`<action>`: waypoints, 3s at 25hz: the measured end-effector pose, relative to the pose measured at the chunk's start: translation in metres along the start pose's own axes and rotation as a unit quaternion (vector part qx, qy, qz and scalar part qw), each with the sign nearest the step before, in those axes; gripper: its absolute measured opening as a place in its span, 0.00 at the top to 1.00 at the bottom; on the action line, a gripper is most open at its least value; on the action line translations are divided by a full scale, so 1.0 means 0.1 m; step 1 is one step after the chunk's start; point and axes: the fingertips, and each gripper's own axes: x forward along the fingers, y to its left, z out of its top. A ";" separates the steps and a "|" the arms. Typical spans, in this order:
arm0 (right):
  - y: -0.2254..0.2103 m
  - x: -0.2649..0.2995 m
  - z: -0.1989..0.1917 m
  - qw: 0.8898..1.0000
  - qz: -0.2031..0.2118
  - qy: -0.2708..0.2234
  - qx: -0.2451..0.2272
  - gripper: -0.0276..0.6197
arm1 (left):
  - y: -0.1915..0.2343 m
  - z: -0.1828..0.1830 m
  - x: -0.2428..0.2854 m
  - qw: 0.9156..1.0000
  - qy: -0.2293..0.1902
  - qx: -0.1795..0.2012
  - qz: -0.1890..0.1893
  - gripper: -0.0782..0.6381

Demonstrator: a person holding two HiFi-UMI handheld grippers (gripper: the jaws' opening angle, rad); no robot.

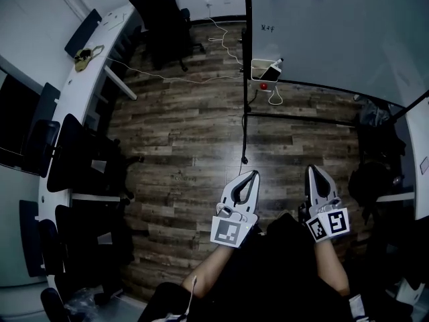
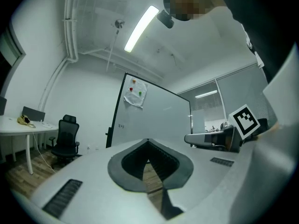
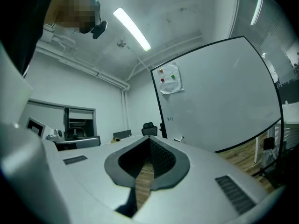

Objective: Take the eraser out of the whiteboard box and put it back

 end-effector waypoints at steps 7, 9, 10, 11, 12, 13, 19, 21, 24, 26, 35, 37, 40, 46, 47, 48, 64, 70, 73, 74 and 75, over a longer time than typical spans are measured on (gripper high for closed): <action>0.02 0.13 -0.03 1.000 -0.001 0.002 0.002 0.94 | 0.08 -0.05 0.07 1.000 0.001 -0.008 -0.003 0.88; -0.01 0.20 -0.04 1.000 0.002 0.002 0.003 0.94 | 0.10 -0.05 0.14 1.000 -0.002 -0.007 -0.004 0.88; -0.03 0.24 -0.04 1.000 0.004 0.001 0.003 0.94 | 0.12 -0.05 0.18 1.000 -0.004 -0.007 -0.003 0.88; -0.06 0.28 -0.04 1.000 0.005 0.001 0.003 0.94 | 0.13 -0.05 0.23 1.000 -0.005 -0.007 -0.001 0.88; -0.09 0.33 -0.05 1.000 0.007 0.001 0.003 0.94 | 0.16 -0.05 0.28 1.000 -0.005 -0.009 0.002 0.88; -0.13 0.38 -0.04 1.000 0.009 0.001 0.003 0.94 | 0.18 -0.05 0.33 1.000 -0.005 -0.010 0.004 0.88; -0.37 0.70 -0.01 1.000 0.022 0.002 0.002 0.94 | 0.26 -0.08 0.72 1.000 -0.003 -0.007 0.008 0.88; -0.46 0.81 -0.03 1.000 0.028 0.007 0.005 0.94 | 0.29 -0.12 0.86 1.000 0.000 -0.010 0.012 0.88; -0.63 0.99 -0.03 0.999 0.038 0.011 0.007 0.94 | 0.32 -0.17 1.10 1.000 0.007 -0.010 0.017 0.88; -0.74 1.12 -0.01 0.999 0.047 0.013 0.008 0.94 | 0.35 -0.19 1.28 1.000 0.007 -0.013 0.022 0.88; -1.29 1.67 0.07 0.996 0.083 0.025 0.020 0.94 | 0.51 -0.07 1.96 0.998 -0.002 0.013 0.068 0.88; -1.35 1.75 0.11 0.995 0.098 0.026 0.019 0.94 | 0.52 -0.07 2.05 0.997 0.007 0.017 0.078 0.88; -1.43 1.90 0.16 0.993 0.118 0.023 0.012 0.94 | 0.49 -0.08 2.16 0.996 0.005 0.016 0.088 0.88; -1.62 2.19 0.12 0.990 0.138 0.031 0.016 0.94 | 0.55 -0.14 2.31 0.993 0.020 0.017 0.112 0.88; -1.62 2.24 0.11 0.989 0.141 0.033 0.015 0.94 | 0.58 -0.11 2.34 0.993 0.015 0.018 0.115 0.88; -1.62 2.28 0.09 0.989 0.144 0.036 0.015 0.94 | 0.61 -0.09 2.37 0.993 0.012 0.017 0.118 0.88; -1.67 3.00 -0.37 0.984 0.163 0.077 -0.002 0.94 | 1.25 -0.30 2.87 0.993 0.021 0.002 0.116 0.88; -1.69 3.30 -0.63 0.977 0.183 0.108 -0.009 0.87 | 1.39 -0.39 3.05 0.994 0.022 -0.022 0.103 0.88; -1.71 3.43 -0.75 0.975 0.184 0.126 -0.011 0.77 | 1.48 -0.44 3.10 0.994 0.026 -0.028 0.102 0.88; -1.73 3.47 -0.81 0.974 0.183 0.134 -0.010 0.75 | 1.52 -0.46 3.12 0.994 0.028 -0.029 0.102 0.88; -1.75 3.50 -0.86 0.973 0.182 0.141 -0.009 0.73 | 1.55 -0.47 3.13 0.994 0.030 -0.030 0.101 0.88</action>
